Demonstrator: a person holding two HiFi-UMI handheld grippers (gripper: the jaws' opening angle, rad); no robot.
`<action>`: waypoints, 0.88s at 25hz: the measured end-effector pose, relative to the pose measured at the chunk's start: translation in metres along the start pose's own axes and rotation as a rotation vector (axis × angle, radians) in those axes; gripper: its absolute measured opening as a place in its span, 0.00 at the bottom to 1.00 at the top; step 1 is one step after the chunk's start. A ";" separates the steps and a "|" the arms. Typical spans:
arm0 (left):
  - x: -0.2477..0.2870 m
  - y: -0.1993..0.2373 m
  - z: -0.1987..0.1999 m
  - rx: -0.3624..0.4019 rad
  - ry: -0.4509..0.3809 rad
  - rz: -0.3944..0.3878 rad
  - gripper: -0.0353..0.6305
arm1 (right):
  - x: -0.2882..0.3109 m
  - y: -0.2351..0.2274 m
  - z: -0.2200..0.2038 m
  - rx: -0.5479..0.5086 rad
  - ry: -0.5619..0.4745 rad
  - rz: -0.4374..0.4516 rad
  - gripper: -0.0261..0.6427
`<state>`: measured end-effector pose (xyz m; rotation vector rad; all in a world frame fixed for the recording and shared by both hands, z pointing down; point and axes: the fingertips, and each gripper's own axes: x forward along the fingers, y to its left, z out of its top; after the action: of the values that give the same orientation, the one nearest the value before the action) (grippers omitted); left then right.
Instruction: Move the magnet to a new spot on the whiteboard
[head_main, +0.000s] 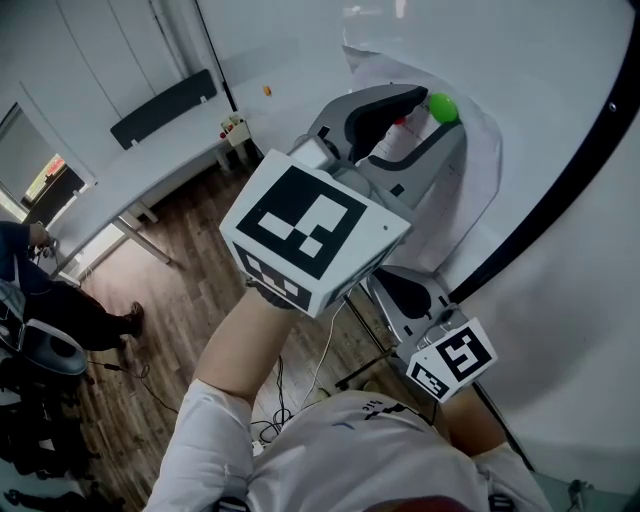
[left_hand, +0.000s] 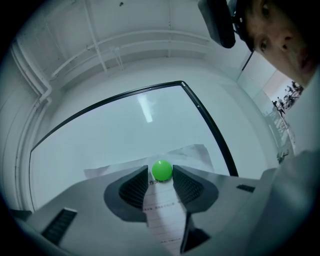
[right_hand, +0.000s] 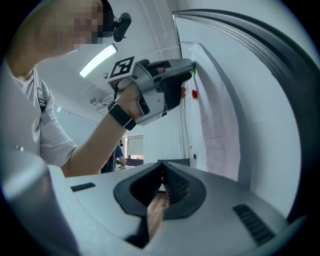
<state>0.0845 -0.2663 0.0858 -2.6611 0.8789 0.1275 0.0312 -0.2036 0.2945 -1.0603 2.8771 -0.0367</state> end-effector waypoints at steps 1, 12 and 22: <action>0.001 0.000 0.000 0.000 -0.002 -0.003 0.28 | 0.000 -0.002 -0.001 0.001 0.000 0.000 0.06; 0.002 0.003 -0.005 -0.037 -0.006 -0.046 0.25 | 0.004 -0.007 -0.005 0.012 0.002 0.006 0.06; -0.002 0.001 -0.003 -0.076 -0.038 -0.058 0.25 | 0.001 -0.007 -0.008 0.013 0.009 0.001 0.06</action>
<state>0.0824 -0.2667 0.0883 -2.7419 0.7994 0.2013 0.0341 -0.2095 0.3028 -1.0596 2.8807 -0.0605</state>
